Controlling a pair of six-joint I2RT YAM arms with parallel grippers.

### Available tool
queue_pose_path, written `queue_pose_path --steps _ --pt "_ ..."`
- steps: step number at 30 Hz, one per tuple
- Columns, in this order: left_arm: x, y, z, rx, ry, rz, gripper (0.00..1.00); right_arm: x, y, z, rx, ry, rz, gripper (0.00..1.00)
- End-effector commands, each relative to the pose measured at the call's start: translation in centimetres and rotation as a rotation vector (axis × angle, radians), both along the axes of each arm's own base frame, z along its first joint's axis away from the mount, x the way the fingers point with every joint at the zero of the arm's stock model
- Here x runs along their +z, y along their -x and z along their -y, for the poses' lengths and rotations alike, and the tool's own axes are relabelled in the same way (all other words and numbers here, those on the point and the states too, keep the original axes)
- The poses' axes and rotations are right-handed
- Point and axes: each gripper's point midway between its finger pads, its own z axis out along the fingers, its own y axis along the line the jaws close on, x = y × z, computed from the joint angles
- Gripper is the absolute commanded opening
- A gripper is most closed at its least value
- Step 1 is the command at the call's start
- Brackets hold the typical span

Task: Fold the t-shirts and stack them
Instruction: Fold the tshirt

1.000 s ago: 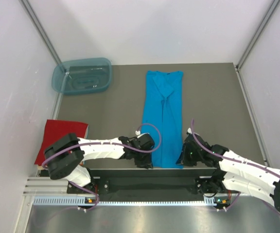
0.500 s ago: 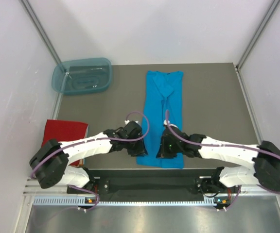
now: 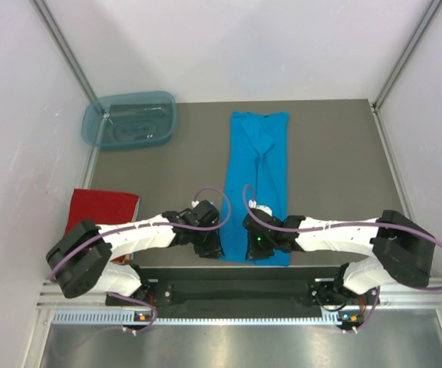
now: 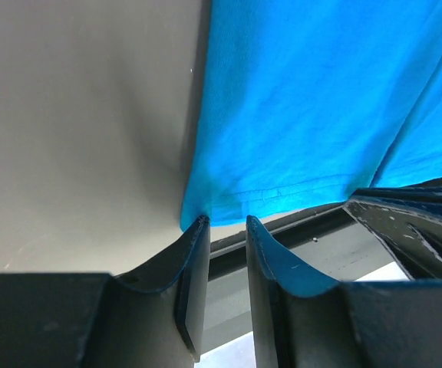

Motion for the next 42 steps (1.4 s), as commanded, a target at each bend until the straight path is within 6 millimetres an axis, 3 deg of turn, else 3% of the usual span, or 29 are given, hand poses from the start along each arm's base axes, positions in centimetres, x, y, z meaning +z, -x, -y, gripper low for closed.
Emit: queue_pose_path --steps 1,3,9,12,17,19,21,24,28,33,37,42 --pt "2.4 -1.3 0.8 -0.01 0.038 0.067 0.31 3.4 -1.2 -1.8 0.007 -0.064 0.08 0.04" --pt "3.0 -1.3 1.4 -0.019 0.072 0.07 0.32 3.1 -1.4 -1.6 0.003 -0.051 0.085 0.04" --pt "0.5 0.5 1.1 -0.033 0.079 -0.015 0.32 -0.3 -0.4 0.0 -0.008 0.011 0.042 0.03" --pt "0.8 0.6 1.3 -0.029 0.104 -0.016 0.32 -0.5 -0.3 0.3 -0.011 0.02 0.046 0.03" --pt "2.5 -0.2 1.5 -0.069 0.103 0.019 0.33 0.3 -0.6 1.2 -0.018 0.058 0.064 0.05" --pt "3.9 -1.3 1.4 -0.089 0.094 0.072 0.34 1.5 -0.4 1.3 -0.016 0.064 0.07 0.07" --pt "4.6 -1.9 0.6 -0.084 0.077 0.093 0.36 3.4 -0.7 1.2 -0.03 0.037 0.099 0.16" --pt "4.3 -2.1 -0.5 -0.078 0.083 0.086 0.43 4.7 -0.4 2.5 -0.042 0.032 0.107 0.25" --pt "2.8 -2.1 -1.3 -0.056 0.092 0.071 0.46 3.9 0.2 5.1 -0.087 0.048 0.067 0.3" --pt "1.4 -1.3 -1.4 -0.068 0.088 0.028 0.45 2.6 1.0 7.8 -0.155 0.039 0.032 0.24" --pt "2.2 -1.8 -1.3 -0.068 0.097 0.059 0.44 2.8 0.6 9.6 -0.213 0.045 0.053 0.11" --pt "2.7 -2.3 -1.0 -0.076 0.089 0.066 0.44 2.8 0.5 10.6 -0.23 0.071 0.059 0.08"
